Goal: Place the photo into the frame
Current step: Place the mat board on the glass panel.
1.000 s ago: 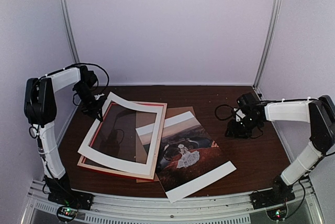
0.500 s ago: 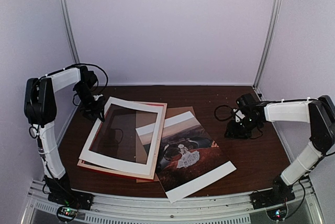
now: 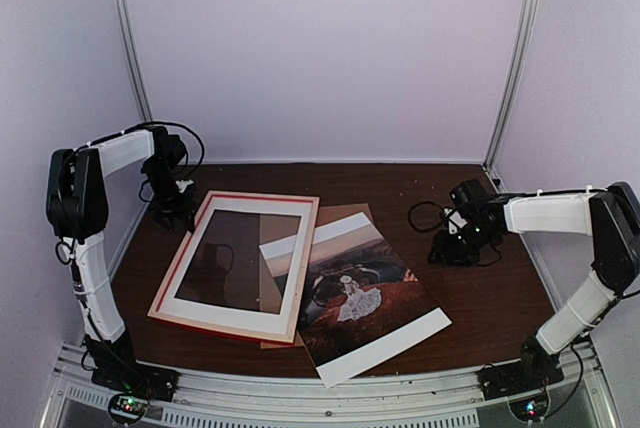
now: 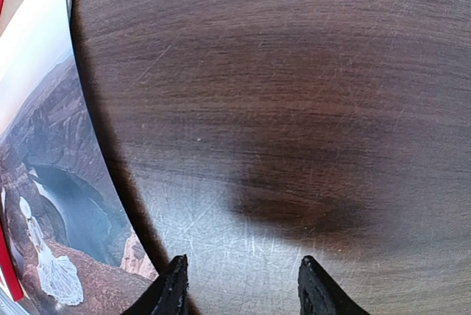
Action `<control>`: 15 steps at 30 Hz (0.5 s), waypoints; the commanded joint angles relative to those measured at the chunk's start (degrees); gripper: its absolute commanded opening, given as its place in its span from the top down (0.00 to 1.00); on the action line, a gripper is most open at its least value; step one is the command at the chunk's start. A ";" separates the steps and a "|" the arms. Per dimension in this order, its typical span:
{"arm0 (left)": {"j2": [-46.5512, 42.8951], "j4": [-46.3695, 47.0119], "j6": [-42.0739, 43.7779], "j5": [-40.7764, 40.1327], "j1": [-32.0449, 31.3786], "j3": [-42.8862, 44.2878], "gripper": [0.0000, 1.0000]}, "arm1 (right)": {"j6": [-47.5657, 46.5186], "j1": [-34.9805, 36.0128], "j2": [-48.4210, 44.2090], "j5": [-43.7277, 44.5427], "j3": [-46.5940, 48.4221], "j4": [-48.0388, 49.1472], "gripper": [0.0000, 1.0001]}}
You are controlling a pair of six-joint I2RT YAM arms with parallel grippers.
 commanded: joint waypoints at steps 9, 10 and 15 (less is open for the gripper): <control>-2.69 6.85 -3.36 2.93 -0.26 -3.66 0.42 | -3.19 2.08 -0.88 -4.45 -0.77 0.99 0.47; -3.89 8.31 -3.80 4.28 -0.37 -5.05 0.42 | -3.38 2.26 -0.84 -5.69 -0.85 1.30 0.46; -9.97 15.60 -5.73 10.66 -1.36 -12.44 0.41 | -4.37 3.48 0.59 -10.56 -0.73 2.11 0.45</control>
